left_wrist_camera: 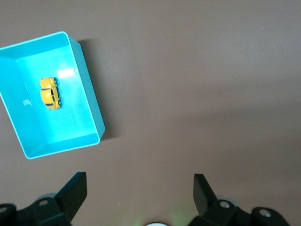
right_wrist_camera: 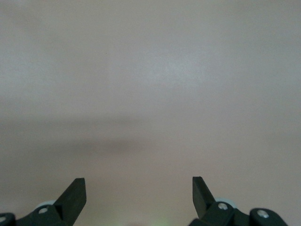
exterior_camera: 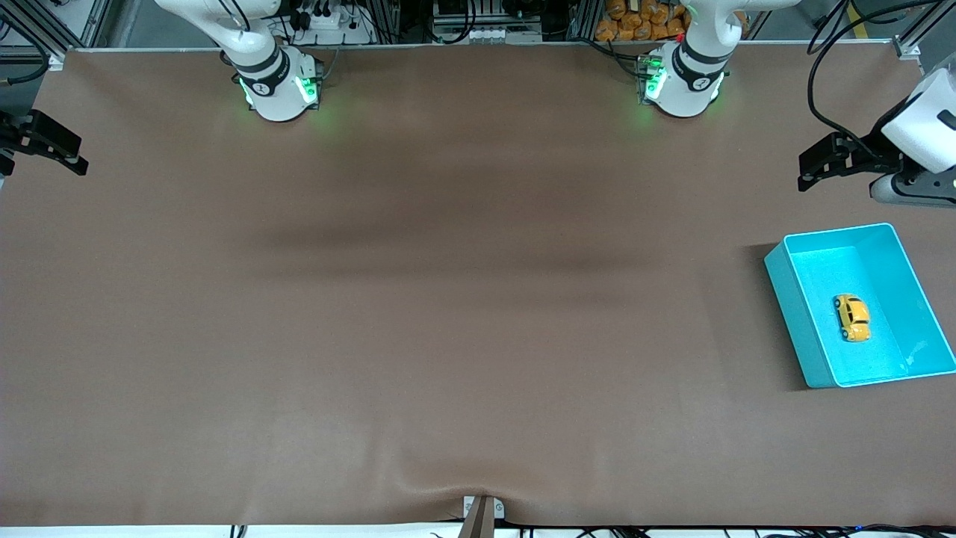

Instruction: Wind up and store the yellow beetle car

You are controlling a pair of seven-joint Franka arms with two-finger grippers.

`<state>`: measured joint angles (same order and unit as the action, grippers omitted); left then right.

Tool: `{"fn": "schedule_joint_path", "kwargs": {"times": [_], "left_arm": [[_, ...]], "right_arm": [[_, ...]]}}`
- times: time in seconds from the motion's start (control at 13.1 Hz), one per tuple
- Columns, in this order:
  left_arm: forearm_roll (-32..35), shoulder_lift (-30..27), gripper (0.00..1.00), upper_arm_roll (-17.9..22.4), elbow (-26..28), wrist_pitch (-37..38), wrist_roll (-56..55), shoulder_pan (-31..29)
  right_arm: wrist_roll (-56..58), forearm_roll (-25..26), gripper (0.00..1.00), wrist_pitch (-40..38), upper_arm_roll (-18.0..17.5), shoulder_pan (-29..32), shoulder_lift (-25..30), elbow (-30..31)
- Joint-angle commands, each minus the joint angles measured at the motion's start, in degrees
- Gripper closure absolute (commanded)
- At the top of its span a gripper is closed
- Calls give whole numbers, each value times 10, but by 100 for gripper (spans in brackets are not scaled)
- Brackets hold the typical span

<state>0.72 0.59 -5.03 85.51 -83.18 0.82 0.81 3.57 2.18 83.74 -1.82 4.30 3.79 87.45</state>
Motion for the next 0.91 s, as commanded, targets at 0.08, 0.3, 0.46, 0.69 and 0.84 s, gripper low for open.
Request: {"fn": "schedule_joint_path", "kwargs": {"times": [0.08, 0.3, 0.46, 0.69, 0.84], "left_arm": [[-5, -7, 0, 3, -21, 31, 6, 1], [2, -6, 0, 5, -22, 31, 7, 1], [-7, -6, 0, 4, -22, 30, 5, 0], [-6, -5, 0, 4, -23, 31, 1, 2], [-7, -7, 0, 3, -23, 31, 1, 1]], "right_arm": [[-13, -5, 0, -3, 3, -9, -2, -8], [-13, -5, 0, -3, 3, -8, -4, -8], [-13, -5, 0, -3, 4, -7, -4, -8], [-13, -5, 0, -3, 4, -6, -4, -8], [-13, -5, 0, -3, 4, -7, -4, -8]]}}
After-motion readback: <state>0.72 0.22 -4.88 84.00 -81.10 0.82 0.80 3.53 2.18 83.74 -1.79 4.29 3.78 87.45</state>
